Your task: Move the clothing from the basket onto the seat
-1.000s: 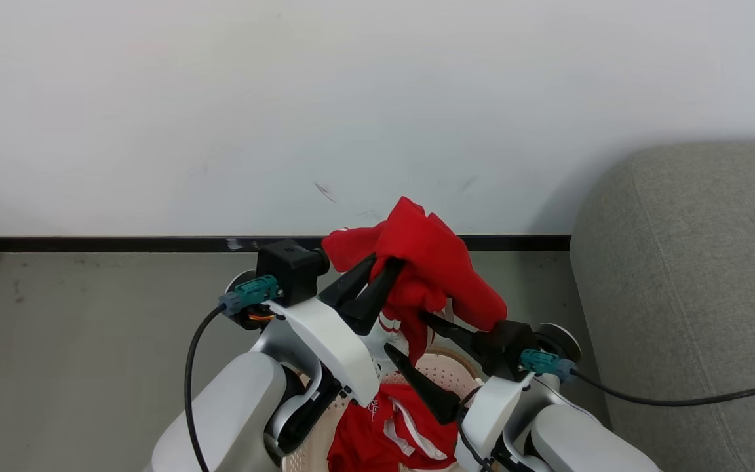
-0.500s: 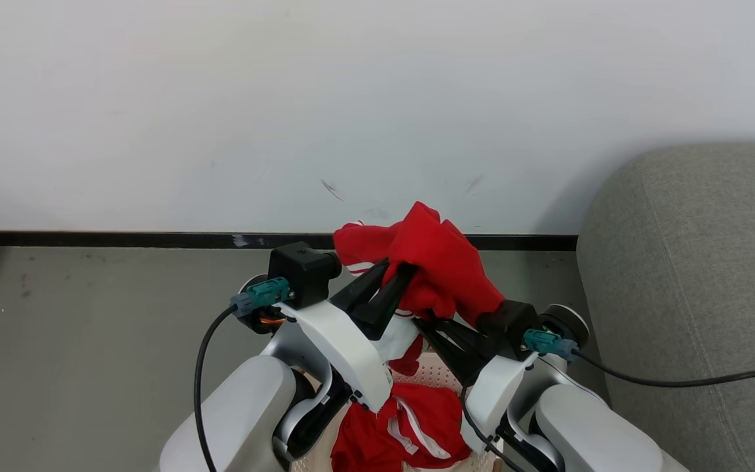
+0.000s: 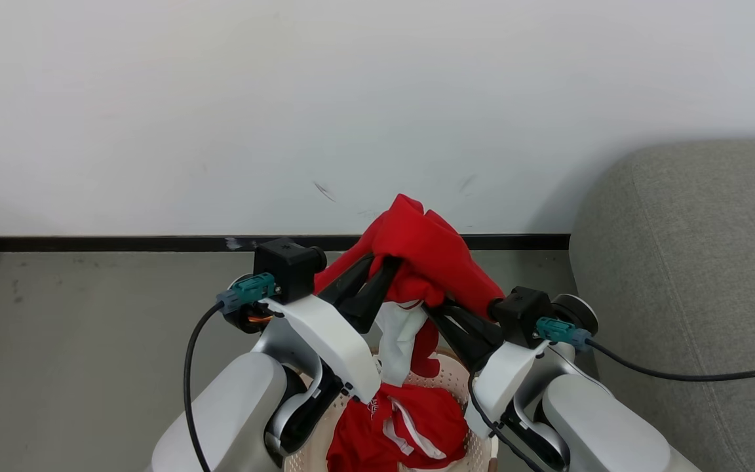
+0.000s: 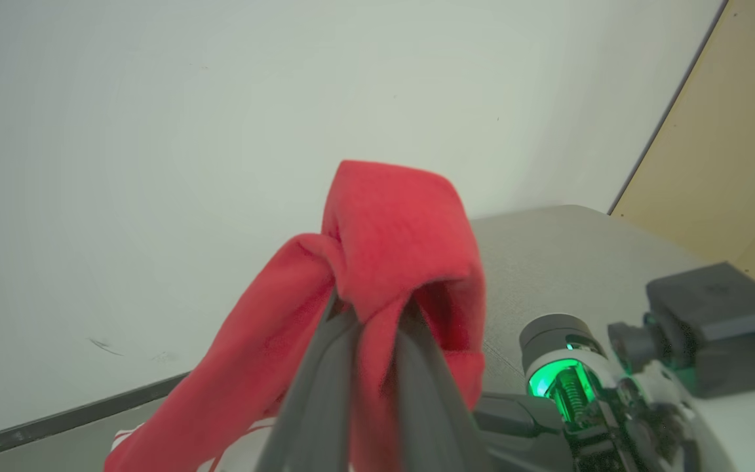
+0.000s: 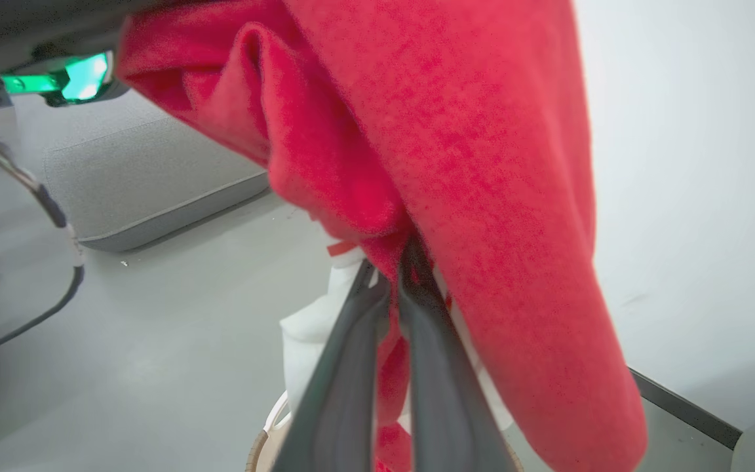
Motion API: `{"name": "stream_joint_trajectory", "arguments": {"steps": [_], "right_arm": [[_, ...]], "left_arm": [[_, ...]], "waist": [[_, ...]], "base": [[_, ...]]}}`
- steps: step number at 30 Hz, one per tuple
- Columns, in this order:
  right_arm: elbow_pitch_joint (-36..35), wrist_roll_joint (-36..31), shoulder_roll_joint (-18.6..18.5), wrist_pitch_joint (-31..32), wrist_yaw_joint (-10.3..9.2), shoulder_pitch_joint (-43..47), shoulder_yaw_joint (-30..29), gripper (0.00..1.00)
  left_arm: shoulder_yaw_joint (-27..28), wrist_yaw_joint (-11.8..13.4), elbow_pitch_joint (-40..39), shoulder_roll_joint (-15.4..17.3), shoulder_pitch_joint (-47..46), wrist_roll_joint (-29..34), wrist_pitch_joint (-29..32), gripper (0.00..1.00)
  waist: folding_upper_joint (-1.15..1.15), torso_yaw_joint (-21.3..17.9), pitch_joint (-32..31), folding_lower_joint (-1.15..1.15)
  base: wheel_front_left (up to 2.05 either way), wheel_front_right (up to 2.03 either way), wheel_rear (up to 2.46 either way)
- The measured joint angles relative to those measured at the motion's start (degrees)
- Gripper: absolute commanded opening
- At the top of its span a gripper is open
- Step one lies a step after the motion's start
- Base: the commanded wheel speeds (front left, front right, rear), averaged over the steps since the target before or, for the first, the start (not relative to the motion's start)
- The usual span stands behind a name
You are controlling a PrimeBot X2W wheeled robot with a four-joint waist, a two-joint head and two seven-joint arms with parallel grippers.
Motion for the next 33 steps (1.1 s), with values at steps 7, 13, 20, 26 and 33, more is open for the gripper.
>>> {"name": "stream_joint_trajectory", "arguments": {"steps": [7,13,20,26,33], "right_arm": [[-1.66,-0.42,0.01,0.0,0.0,0.36,-1.26,0.0],[-2.89,-0.87,0.02,0.0,0.01,1.87,-2.96,0.0],[-3.41,-1.37,0.12,0.0,0.01,3.75,-5.52,0.0],[-4.79,-1.77,0.13,0.0,0.01,4.03,-7.28,0.0],[-5.95,-2.65,0.01,0.0,0.0,4.39,-8.82,0.0]], "left_arm": [[0.19,0.24,0.45,0.9,0.69,0.0,-0.55,0.0],[0.38,0.33,0.62,1.47,2.21,0.0,-0.63,0.0],[0.66,0.33,-0.02,1.54,3.43,-0.08,-1.79,0.0],[0.29,0.32,-0.58,1.75,4.5,-0.09,-1.8,0.68],[-0.08,0.22,-1.47,2.22,4.54,-0.05,-2.05,1.0]], "waist": [[0.0,-0.52,-0.47,0.0],[0.0,-1.03,-0.91,0.0],[0.0,-1.65,-1.13,0.0],[0.0,-2.12,-1.13,0.0],[0.0,-2.63,-1.06,0.0]], "base": [[0.0,0.0,0.0],[0.0,0.0,0.0],[0.0,0.0,0.0],[0.0,0.0,0.0],[0.0,0.0,0.0]]}}
